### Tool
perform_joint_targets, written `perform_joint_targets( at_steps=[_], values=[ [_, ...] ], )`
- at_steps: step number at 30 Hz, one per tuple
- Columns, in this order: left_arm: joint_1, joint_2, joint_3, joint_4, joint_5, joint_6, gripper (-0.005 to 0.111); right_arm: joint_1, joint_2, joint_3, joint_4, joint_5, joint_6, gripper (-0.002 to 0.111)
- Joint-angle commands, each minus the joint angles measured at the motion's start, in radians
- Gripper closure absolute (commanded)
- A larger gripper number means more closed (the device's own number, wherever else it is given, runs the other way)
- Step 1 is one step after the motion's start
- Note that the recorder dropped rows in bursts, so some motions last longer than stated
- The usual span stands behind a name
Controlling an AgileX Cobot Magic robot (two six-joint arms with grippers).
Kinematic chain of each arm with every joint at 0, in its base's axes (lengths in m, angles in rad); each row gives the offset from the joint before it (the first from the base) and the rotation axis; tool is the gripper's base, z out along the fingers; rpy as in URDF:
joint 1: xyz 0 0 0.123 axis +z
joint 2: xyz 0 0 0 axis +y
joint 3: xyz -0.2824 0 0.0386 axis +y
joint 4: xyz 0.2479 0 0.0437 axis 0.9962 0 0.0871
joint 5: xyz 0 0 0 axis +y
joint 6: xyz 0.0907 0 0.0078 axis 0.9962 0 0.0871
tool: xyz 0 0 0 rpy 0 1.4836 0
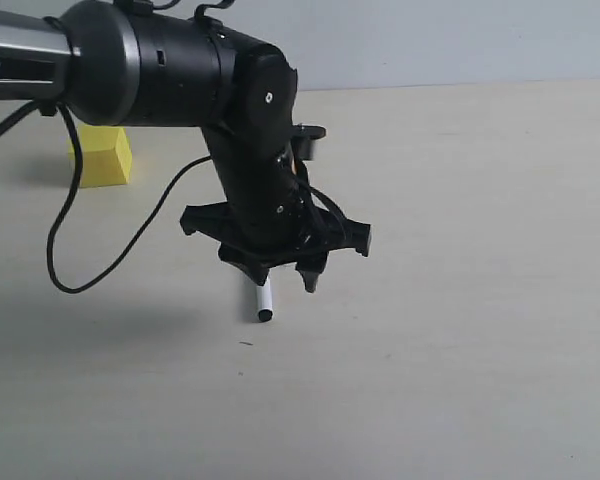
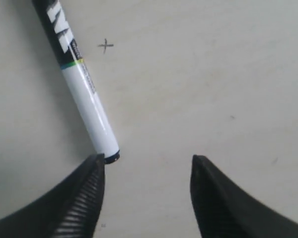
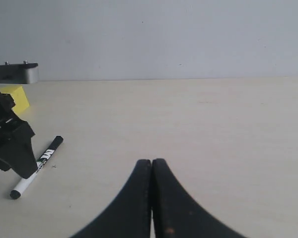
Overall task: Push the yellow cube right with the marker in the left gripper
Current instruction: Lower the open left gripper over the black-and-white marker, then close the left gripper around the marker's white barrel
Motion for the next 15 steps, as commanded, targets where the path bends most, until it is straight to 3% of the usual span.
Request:
perform_joint_targets(
  at_steps=[1,4,8,15],
  values=[
    [0.007,0.039,-0.025,0.014,0.005,-0.033,0.053,0.001,-0.005,0.004,-0.001,-0.007,-0.001,0.108],
    [0.016,0.06,-0.027,0.065,0.003,-0.054,0.053,0.001,-0.005,0.004,-0.001,-0.007,-0.001,0.108],
    [0.037,0.069,-0.027,0.142,0.001,-0.2,0.053,0.001,-0.005,0.004,-0.001,-0.007,-0.003,0.108],
    [0.039,0.083,-0.027,0.14,-0.023,-0.196,0.053,0.001,-0.005,0.004,-0.001,-0.007,-0.001,0.108]
  ],
)
